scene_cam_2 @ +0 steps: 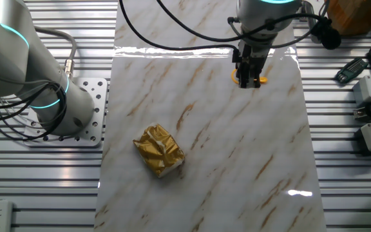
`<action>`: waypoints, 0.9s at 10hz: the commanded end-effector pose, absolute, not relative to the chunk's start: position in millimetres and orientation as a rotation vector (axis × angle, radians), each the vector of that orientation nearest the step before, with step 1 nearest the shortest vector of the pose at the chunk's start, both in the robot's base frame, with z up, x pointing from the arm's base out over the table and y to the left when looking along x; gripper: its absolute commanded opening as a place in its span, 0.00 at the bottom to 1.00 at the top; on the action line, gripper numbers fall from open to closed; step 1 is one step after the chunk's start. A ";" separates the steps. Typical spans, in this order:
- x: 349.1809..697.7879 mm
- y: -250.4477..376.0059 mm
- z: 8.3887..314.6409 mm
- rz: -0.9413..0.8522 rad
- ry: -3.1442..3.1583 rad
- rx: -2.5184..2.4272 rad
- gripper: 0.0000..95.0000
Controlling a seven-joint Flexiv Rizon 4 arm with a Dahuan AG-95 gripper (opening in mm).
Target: Remove the bubble ring from the ball
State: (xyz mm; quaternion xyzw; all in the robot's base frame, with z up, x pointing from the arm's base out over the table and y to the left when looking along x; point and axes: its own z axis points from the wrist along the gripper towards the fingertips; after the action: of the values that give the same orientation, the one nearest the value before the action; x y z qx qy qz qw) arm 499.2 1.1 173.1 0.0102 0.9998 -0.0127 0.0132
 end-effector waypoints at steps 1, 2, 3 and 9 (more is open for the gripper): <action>498.6 1.5 174.0 -0.038 3.114 0.035 0.00; 498.5 1.5 174.1 -0.040 3.104 0.045 0.00; 498.3 1.8 174.8 -0.041 3.097 0.048 0.00; 498.0 3.0 177.8 -0.034 3.096 0.058 0.00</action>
State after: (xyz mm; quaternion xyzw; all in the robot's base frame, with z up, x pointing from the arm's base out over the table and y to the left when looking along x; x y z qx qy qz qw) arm 499.2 3.0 176.6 0.0184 0.9995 -0.0095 0.0218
